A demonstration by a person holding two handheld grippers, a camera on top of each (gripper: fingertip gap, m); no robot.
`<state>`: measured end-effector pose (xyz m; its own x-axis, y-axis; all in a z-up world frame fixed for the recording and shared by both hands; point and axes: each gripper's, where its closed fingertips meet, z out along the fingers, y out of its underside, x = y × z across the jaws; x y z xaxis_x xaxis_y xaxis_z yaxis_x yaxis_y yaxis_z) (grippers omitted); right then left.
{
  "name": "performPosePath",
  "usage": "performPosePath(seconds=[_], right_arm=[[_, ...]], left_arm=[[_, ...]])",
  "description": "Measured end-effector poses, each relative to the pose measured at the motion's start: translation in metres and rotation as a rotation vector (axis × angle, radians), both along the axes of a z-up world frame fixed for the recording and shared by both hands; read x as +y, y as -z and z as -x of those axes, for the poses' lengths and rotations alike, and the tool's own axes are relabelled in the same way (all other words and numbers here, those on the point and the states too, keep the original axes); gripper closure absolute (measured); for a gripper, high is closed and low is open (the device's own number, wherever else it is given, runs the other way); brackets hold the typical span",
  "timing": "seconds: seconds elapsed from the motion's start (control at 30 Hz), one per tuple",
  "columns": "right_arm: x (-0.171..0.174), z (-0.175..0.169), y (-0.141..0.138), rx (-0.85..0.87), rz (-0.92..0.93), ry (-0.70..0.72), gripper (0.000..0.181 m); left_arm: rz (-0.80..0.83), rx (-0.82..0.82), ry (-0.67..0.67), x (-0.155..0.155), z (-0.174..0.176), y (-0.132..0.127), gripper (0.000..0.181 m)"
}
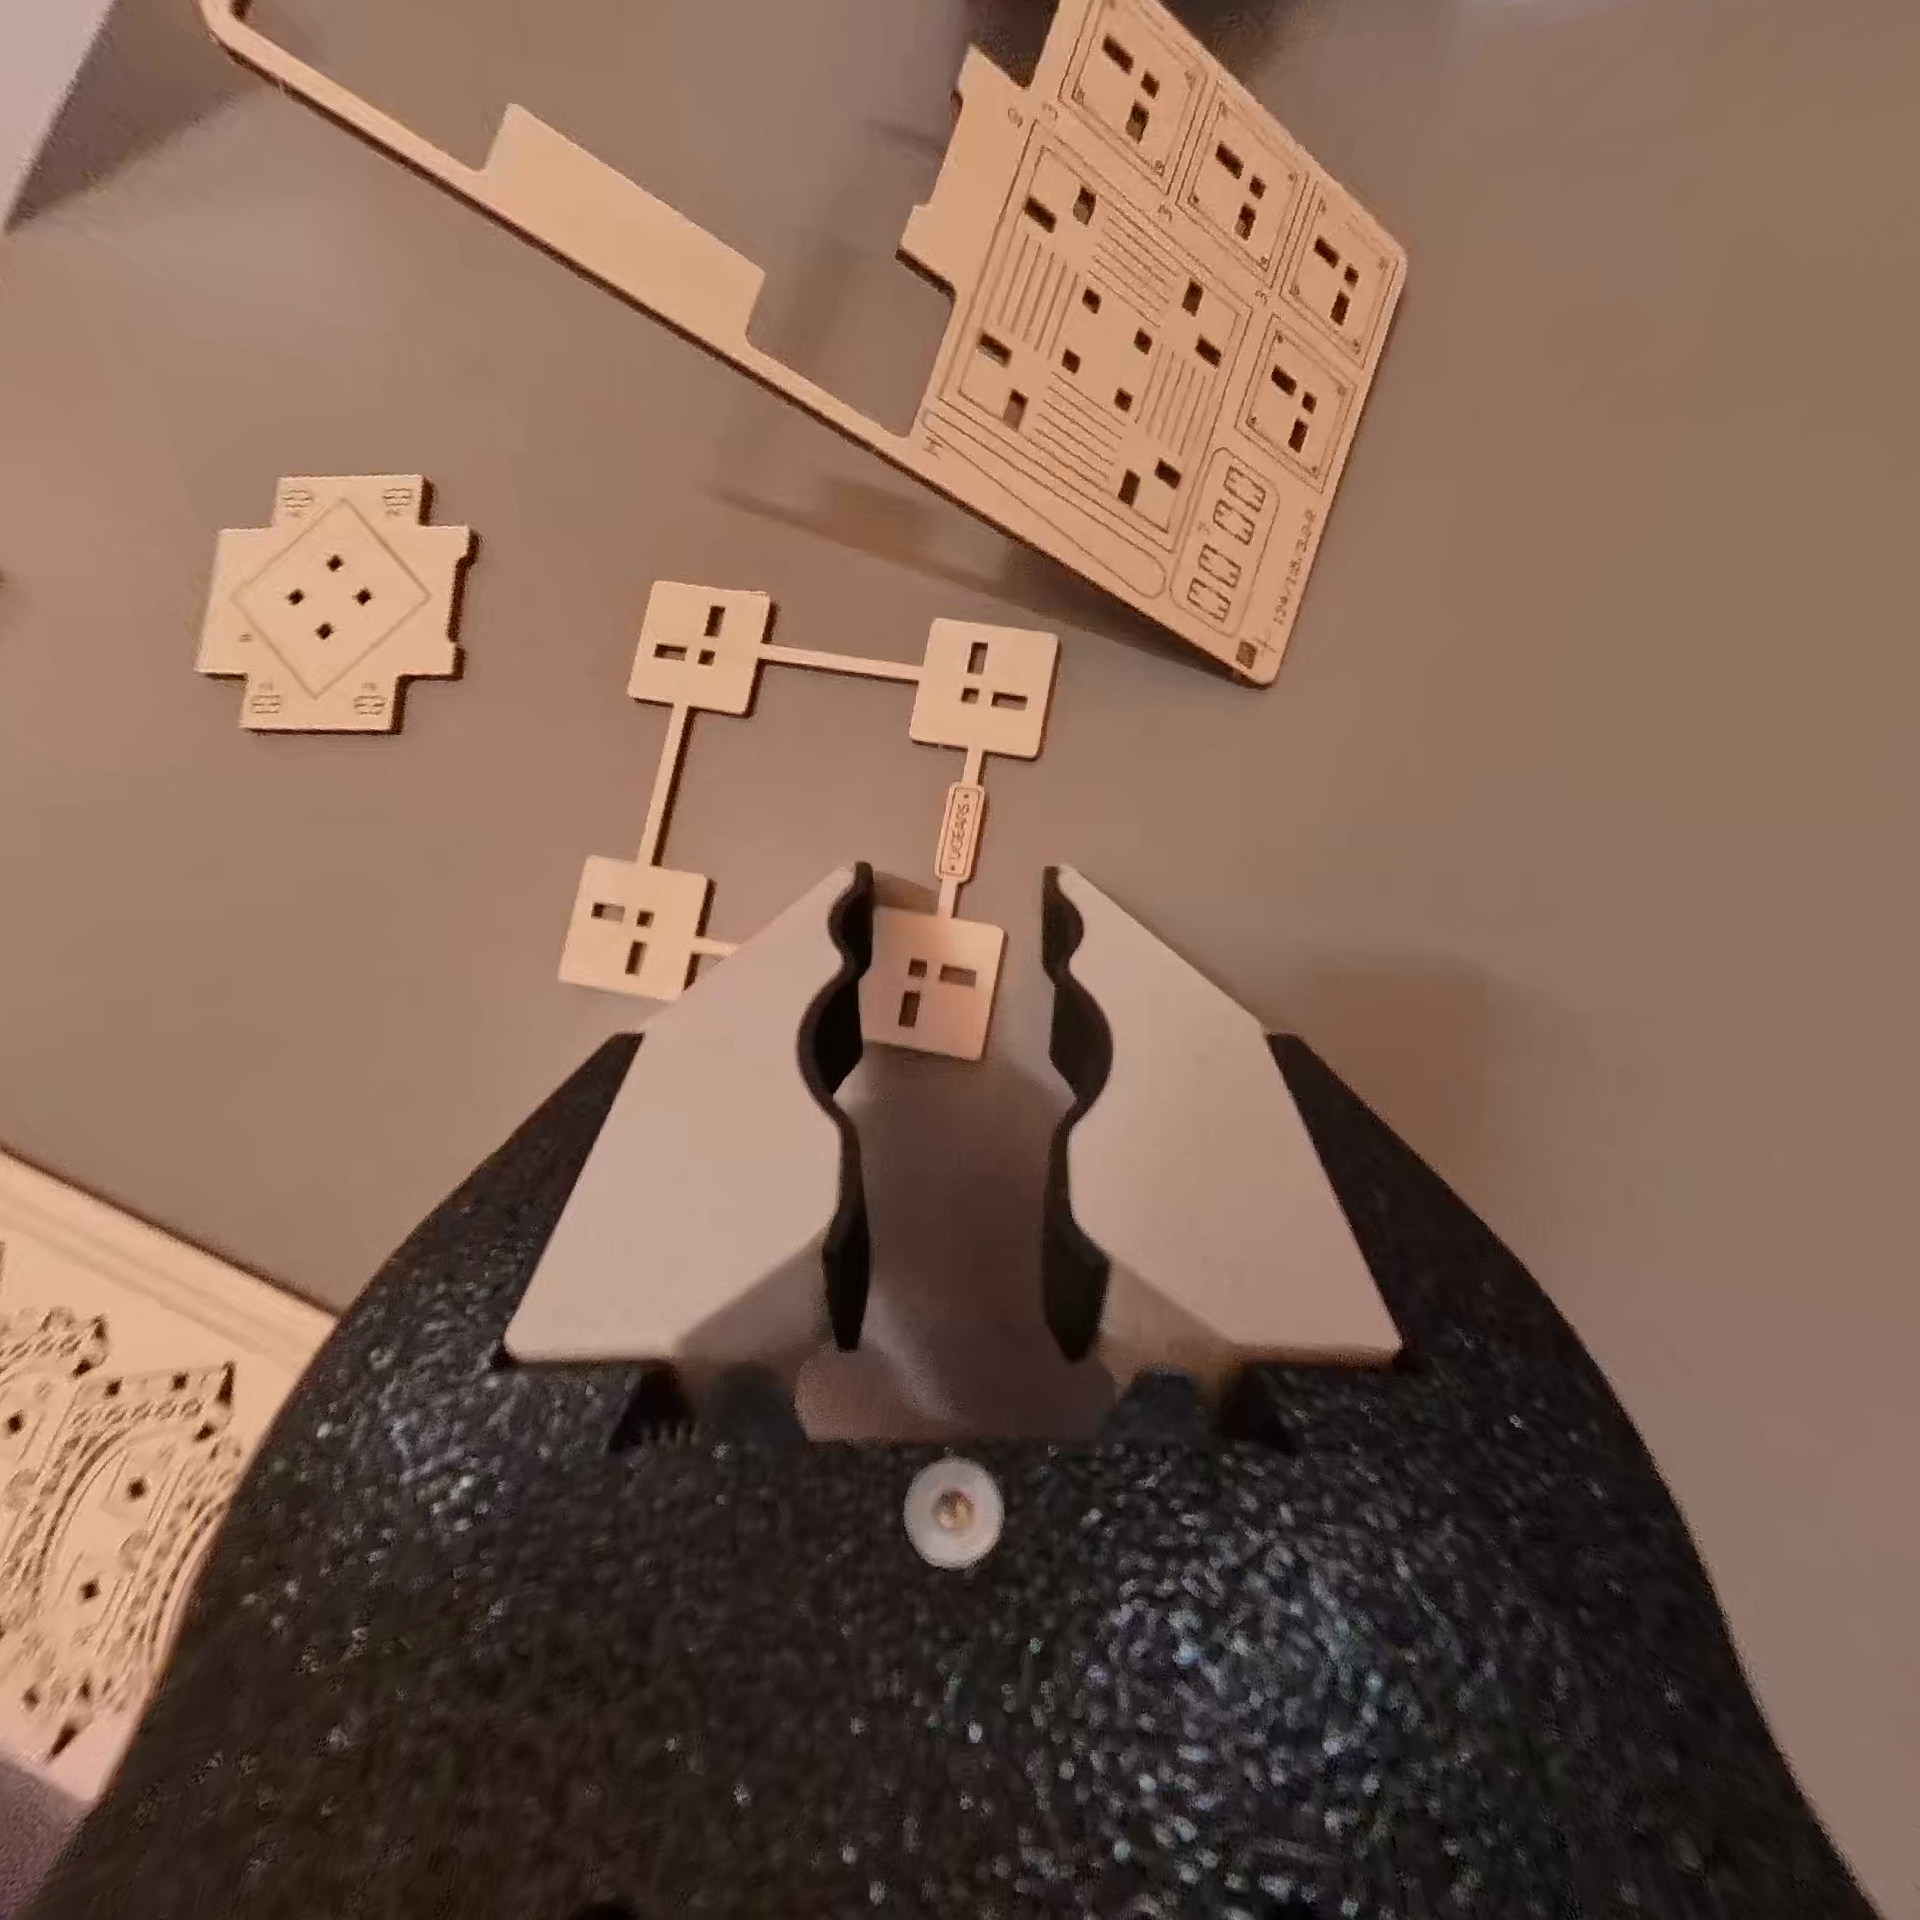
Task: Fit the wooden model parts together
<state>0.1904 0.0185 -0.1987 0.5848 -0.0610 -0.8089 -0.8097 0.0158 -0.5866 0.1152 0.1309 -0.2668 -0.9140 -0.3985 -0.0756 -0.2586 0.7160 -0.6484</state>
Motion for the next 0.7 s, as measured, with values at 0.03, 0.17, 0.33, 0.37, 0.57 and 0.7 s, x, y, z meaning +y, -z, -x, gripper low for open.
performPosePath(seconds=[0.03,0.17,0.33,0.37,0.57,0.7], right_arm=[[0.000,0.001,0.001,0.008,-0.003,-0.007,0.181],[0.001,0.001,0.001,-0.002,-0.001,-0.010,0.180],[0.003,0.003,0.004,0.002,0.016,-0.023,0.180],[0.003,0.003,0.005,0.000,0.023,-0.026,0.180],[0.006,0.004,0.010,-0.005,0.052,-0.031,0.180],[0.007,0.005,0.011,-0.011,0.062,-0.035,0.180]], left_arm=[[0.013,0.015,0.010,-0.002,-0.001,0.000,0.153],[0.053,0.039,0.070,-0.004,-0.006,0.001,0.164],[0.053,0.053,0.121,0.003,-0.012,-0.001,0.172],[0.049,0.049,0.122,0.006,-0.012,-0.006,0.172],[0.065,0.044,0.102,0.014,-0.004,-0.027,0.177],[-0.032,0.002,0.107,0.009,-0.004,-0.010,0.172]])
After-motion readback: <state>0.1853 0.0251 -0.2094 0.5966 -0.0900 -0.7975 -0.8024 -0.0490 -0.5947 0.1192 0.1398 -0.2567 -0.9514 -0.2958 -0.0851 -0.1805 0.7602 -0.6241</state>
